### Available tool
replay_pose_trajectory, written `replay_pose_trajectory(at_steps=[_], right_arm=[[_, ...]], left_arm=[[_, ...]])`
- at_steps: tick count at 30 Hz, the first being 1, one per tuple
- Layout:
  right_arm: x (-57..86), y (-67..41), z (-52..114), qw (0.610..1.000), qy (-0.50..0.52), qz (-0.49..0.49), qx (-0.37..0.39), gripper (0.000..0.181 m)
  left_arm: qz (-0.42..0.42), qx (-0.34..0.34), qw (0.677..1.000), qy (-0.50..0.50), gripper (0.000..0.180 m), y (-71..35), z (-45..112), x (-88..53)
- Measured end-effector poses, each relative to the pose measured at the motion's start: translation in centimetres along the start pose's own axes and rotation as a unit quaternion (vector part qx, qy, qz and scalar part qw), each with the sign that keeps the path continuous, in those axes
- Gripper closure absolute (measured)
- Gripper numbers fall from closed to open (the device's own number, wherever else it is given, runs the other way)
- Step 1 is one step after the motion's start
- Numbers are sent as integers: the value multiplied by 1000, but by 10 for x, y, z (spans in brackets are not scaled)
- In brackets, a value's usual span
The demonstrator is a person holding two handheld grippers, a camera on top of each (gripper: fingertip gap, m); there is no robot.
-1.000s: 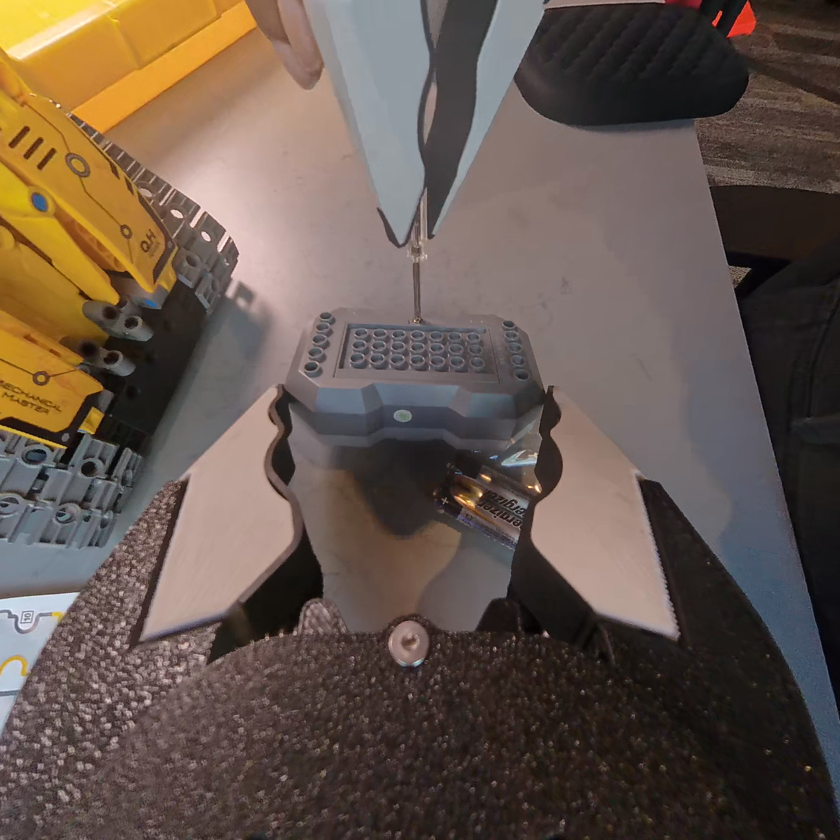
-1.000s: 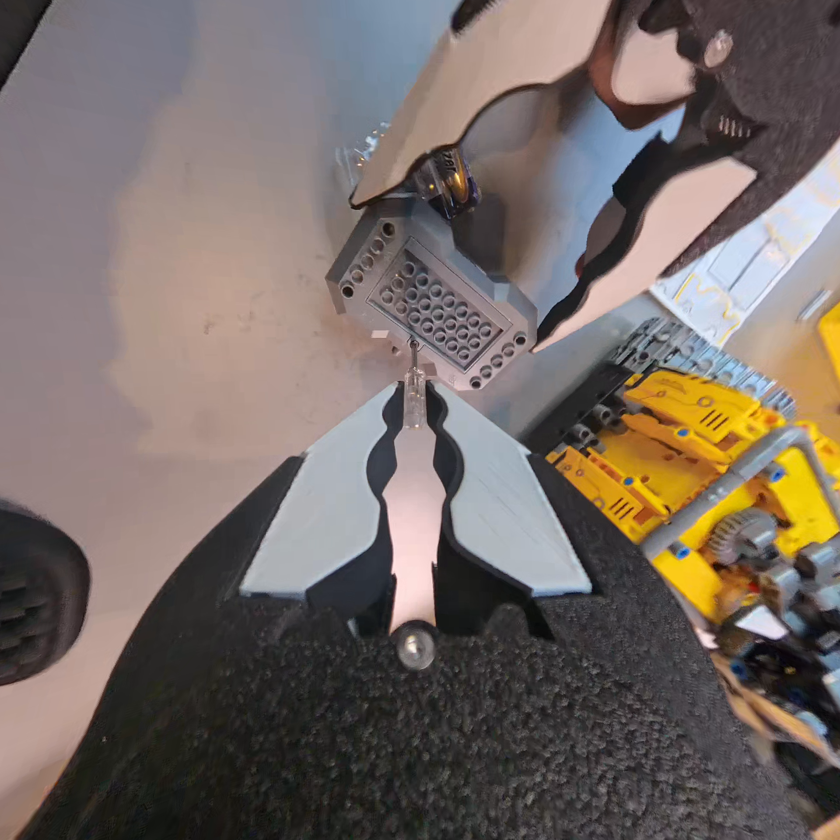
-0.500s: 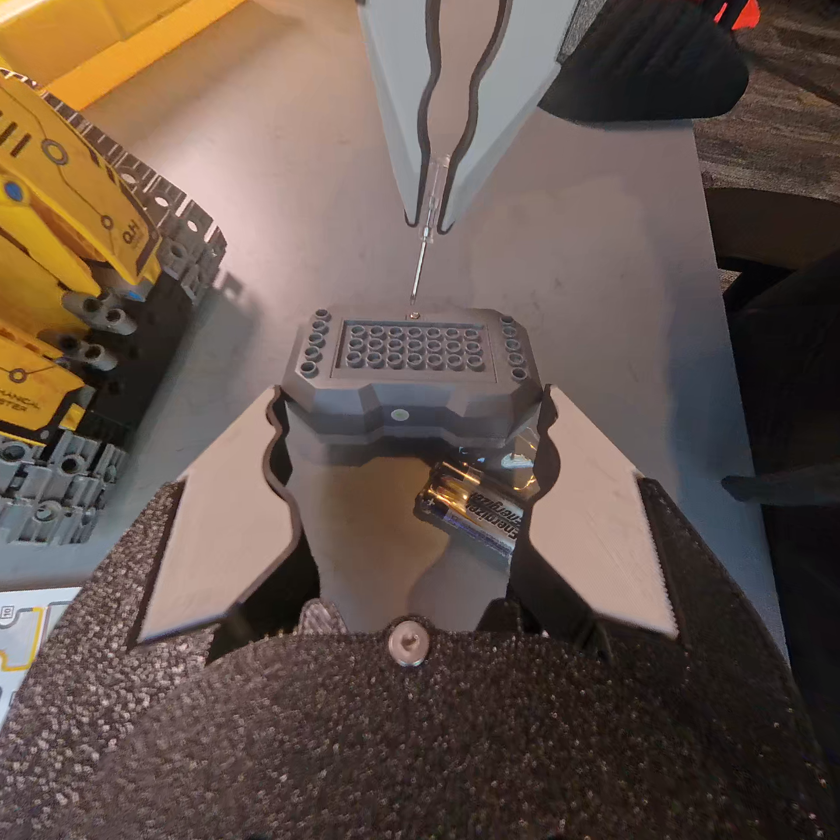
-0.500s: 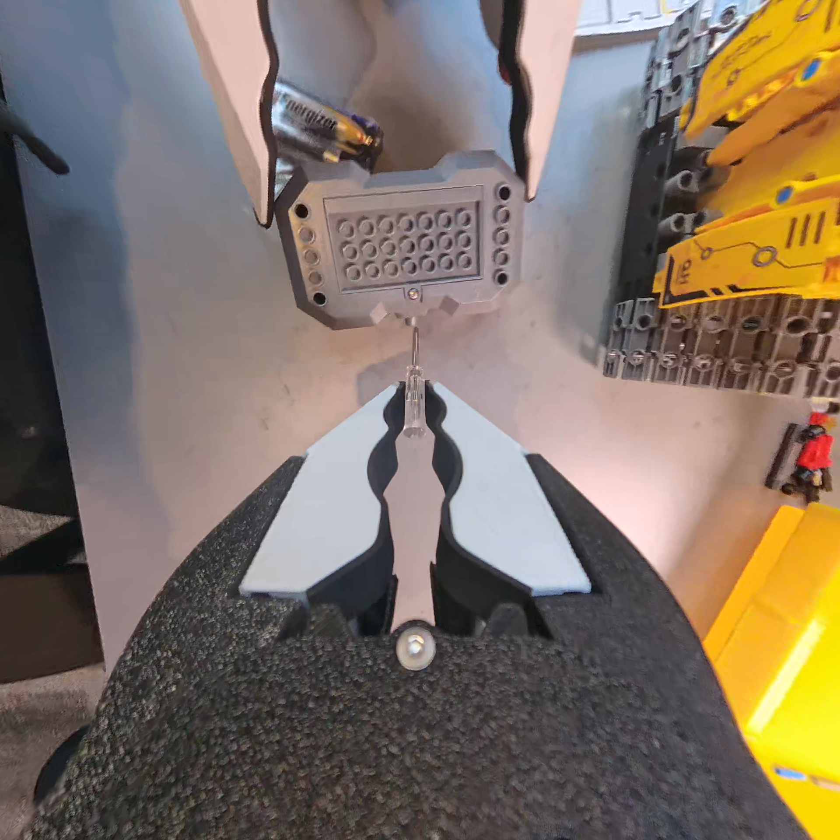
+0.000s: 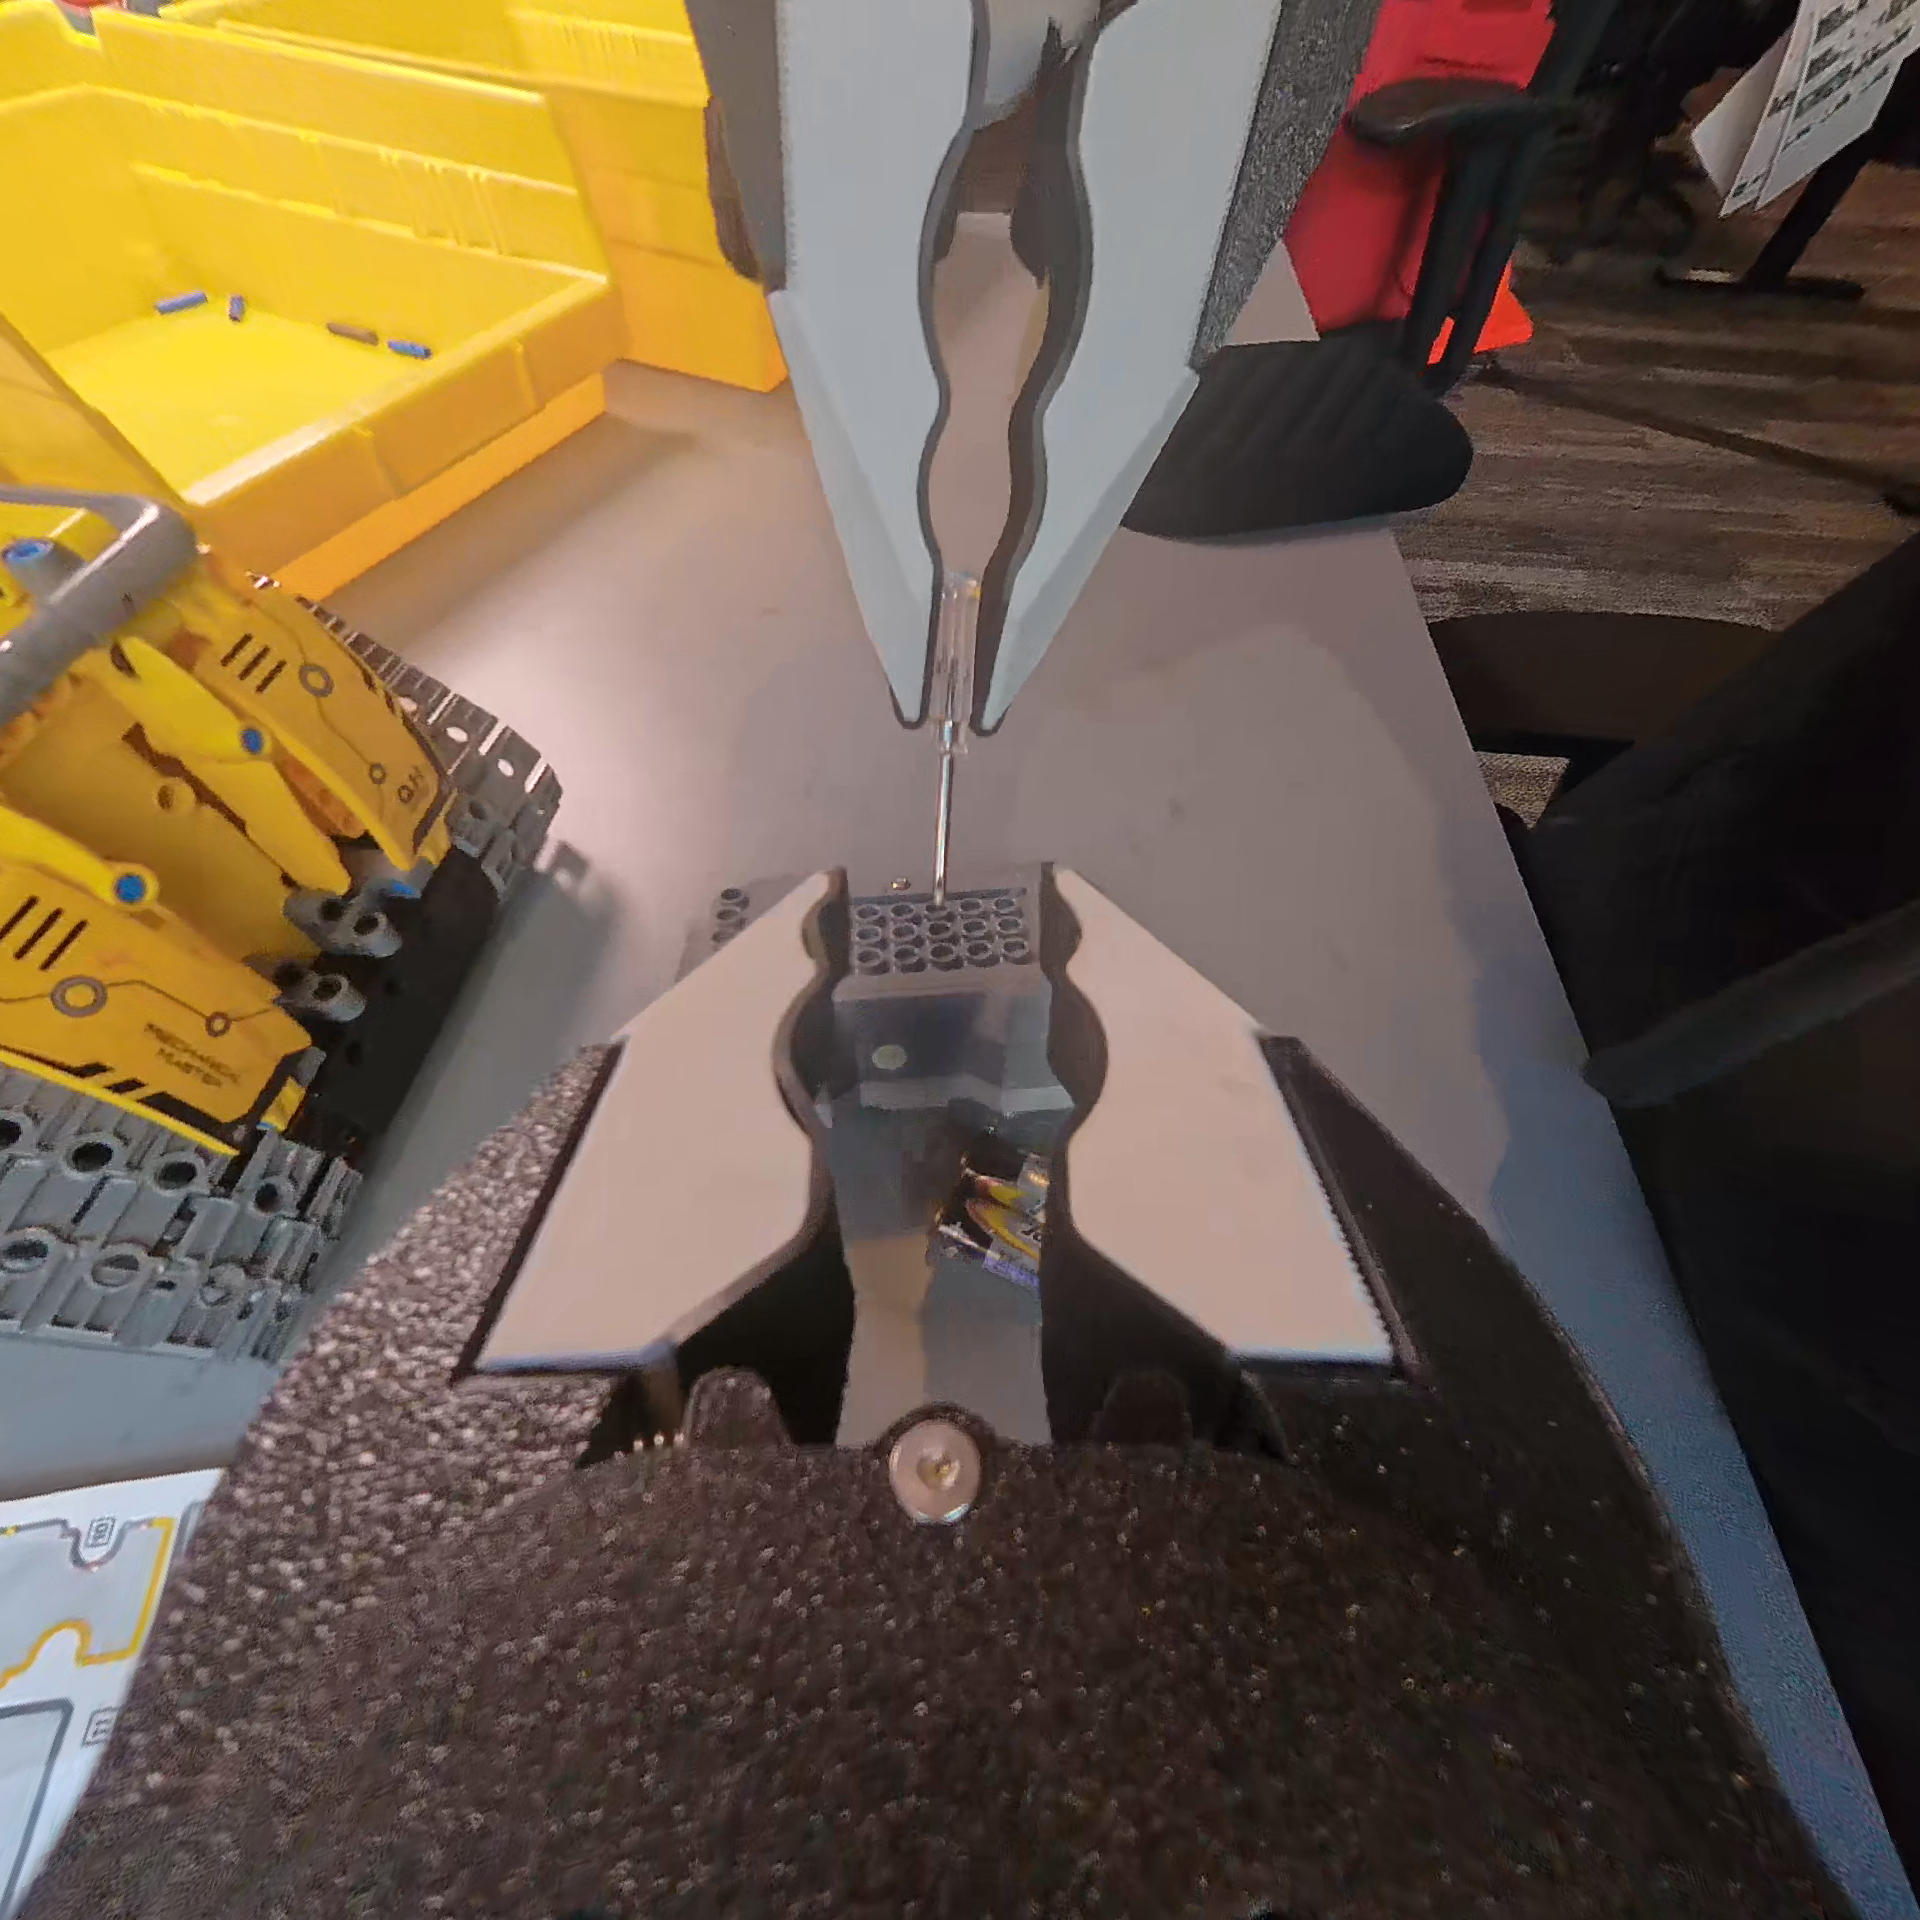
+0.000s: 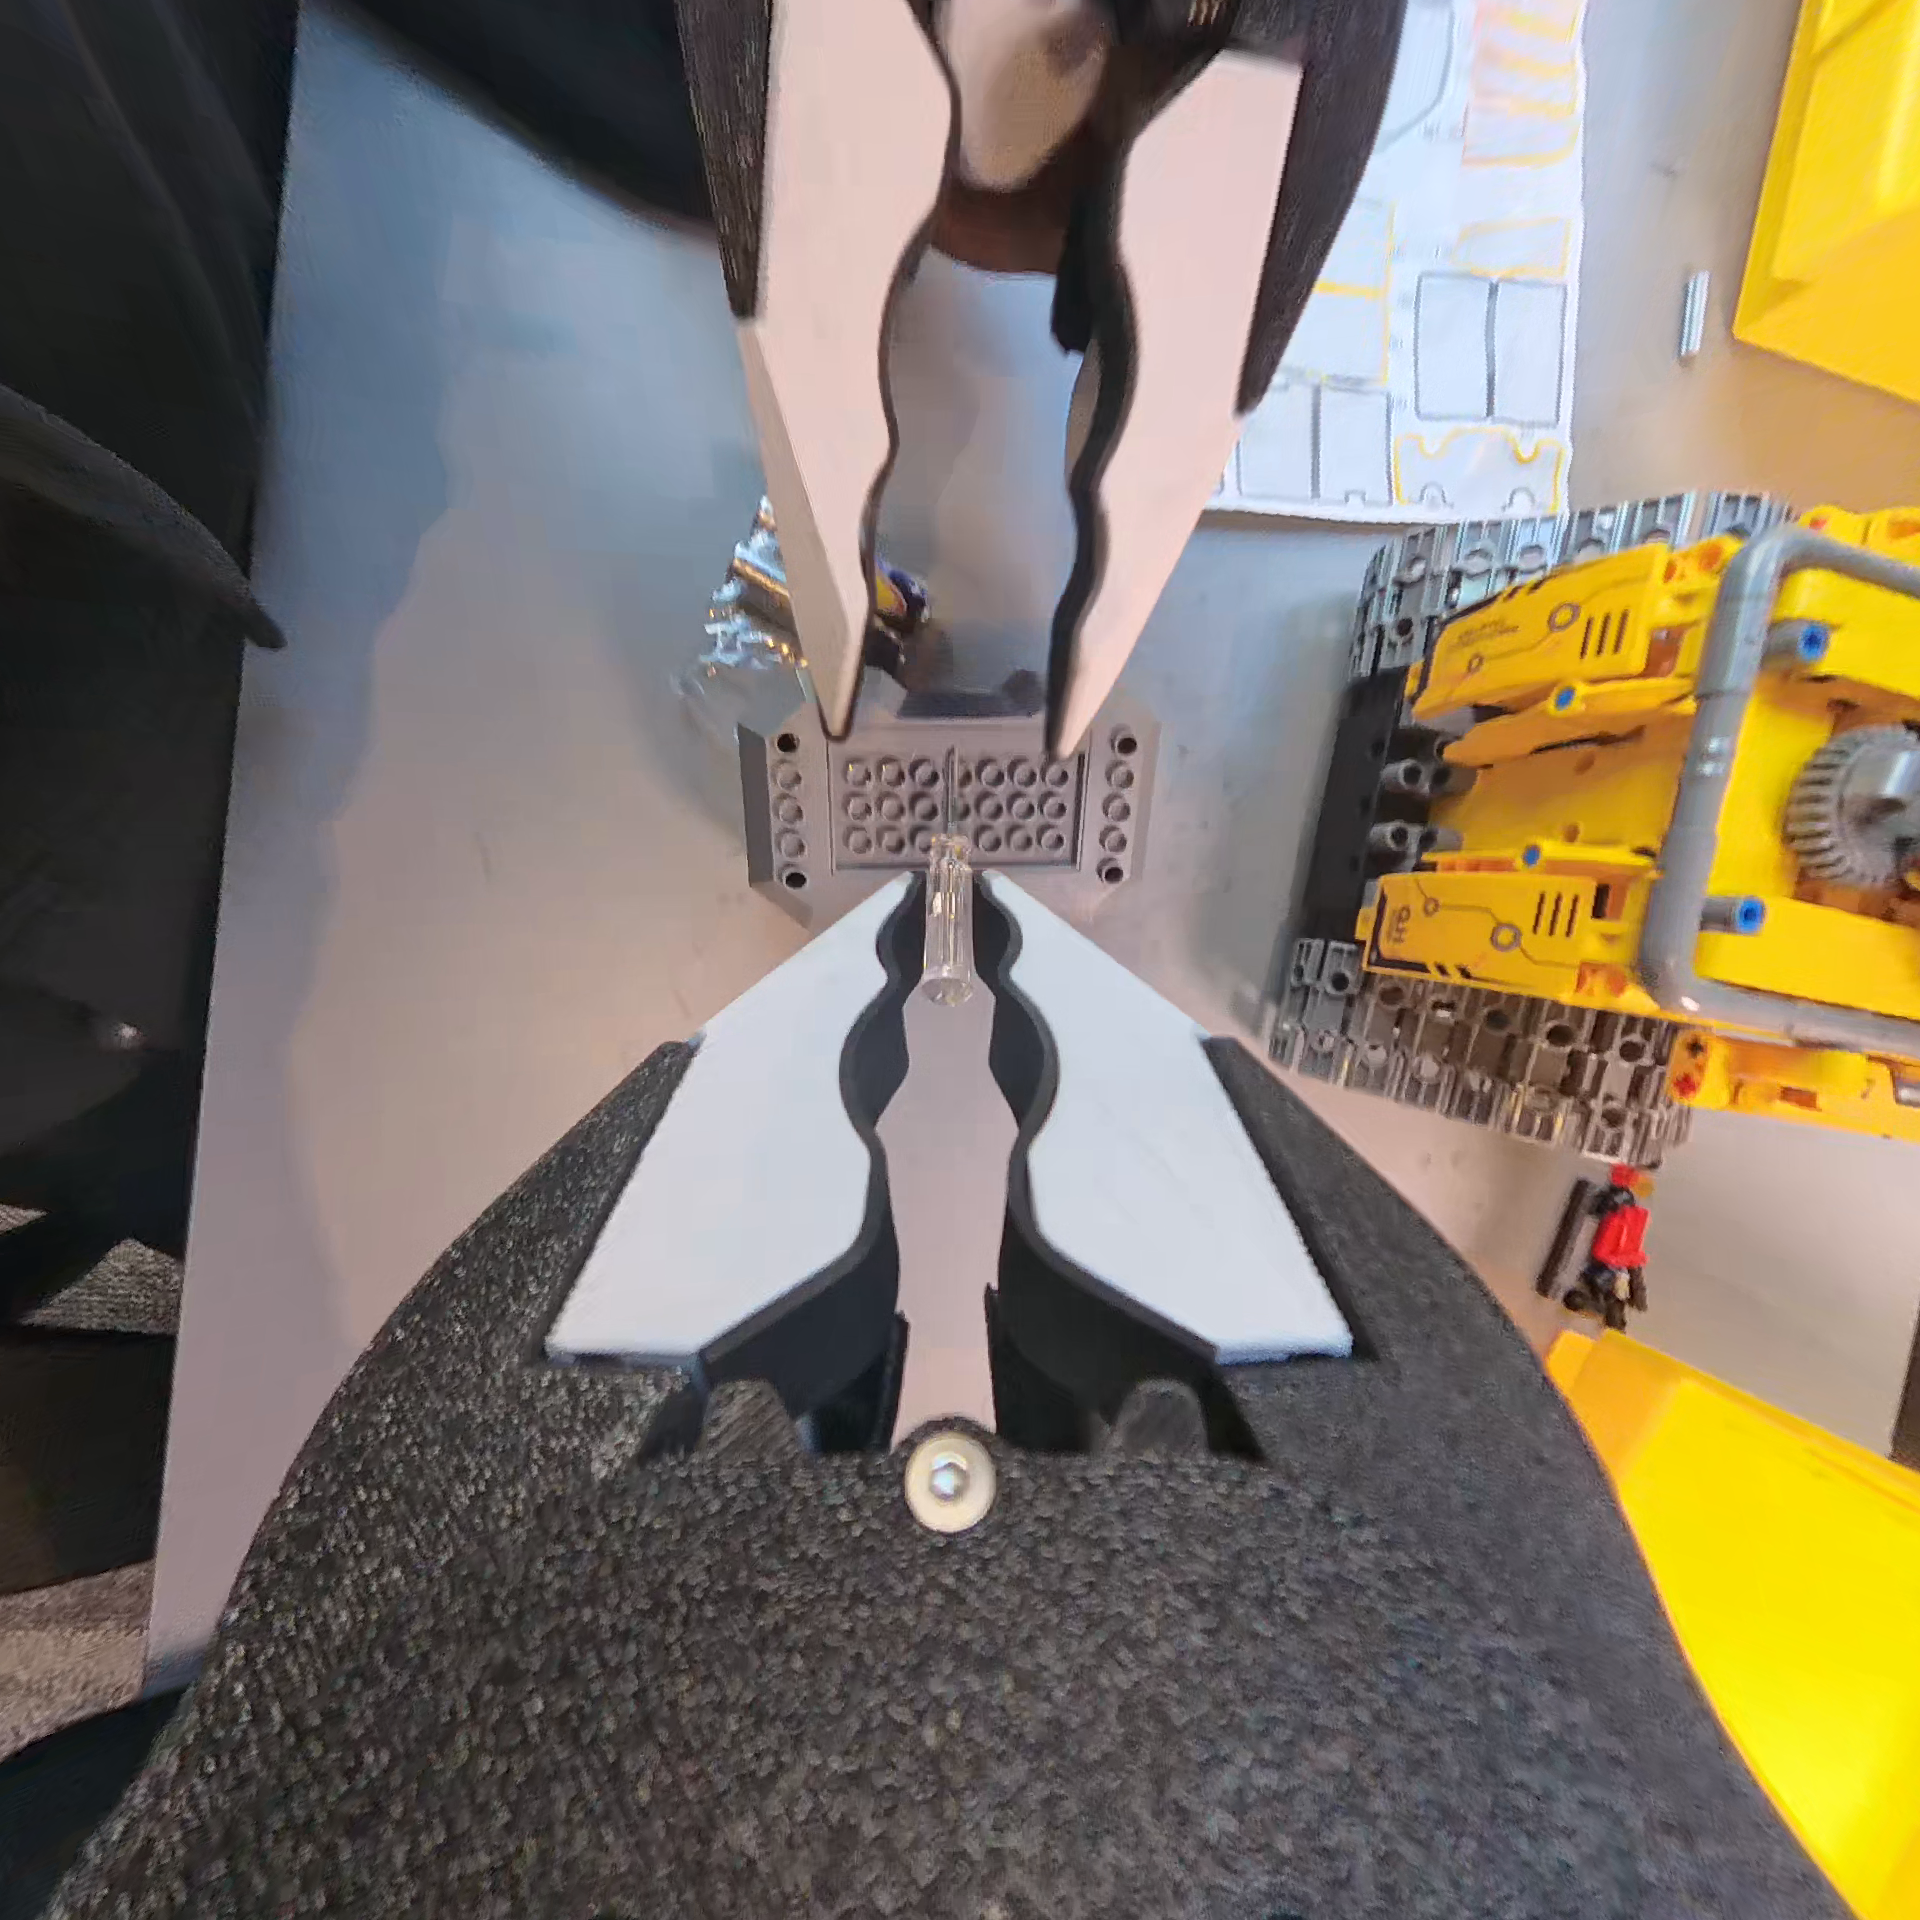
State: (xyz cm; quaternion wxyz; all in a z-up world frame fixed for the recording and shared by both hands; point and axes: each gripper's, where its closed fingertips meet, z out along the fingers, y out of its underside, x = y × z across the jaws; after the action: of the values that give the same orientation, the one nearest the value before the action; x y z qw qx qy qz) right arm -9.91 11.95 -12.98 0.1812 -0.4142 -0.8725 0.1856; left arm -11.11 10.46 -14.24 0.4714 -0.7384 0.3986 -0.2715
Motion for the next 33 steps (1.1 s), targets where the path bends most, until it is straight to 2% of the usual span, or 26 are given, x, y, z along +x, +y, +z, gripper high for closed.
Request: replay_pose_trajectory(at_steps=[4,5,11,14,20,33], right_arm=[[-2,-15,1,999,-7,7,34,173],[-3,-19,-1,999,-11,15,48,173],[-9,-32,-14,992,-35,34,118,173],[-16,-40,-23,988,-30,-34,146,171],[-27,-49,-33,979,-19,-143,142,169],[-27,-65,-40,973,-39,-174,146,172]], left_arm=[[7,13,1000,6,176,-4,1,5],[11,13,1000,6,179,-4,1,5],[-25,61,996,67,179,-19,-7,17],[-62,94,986,125,179,-28,-12,29],[-113,132,962,211,179,-39,-20,45],[-133,164,945,251,179,-48,-31,49]])
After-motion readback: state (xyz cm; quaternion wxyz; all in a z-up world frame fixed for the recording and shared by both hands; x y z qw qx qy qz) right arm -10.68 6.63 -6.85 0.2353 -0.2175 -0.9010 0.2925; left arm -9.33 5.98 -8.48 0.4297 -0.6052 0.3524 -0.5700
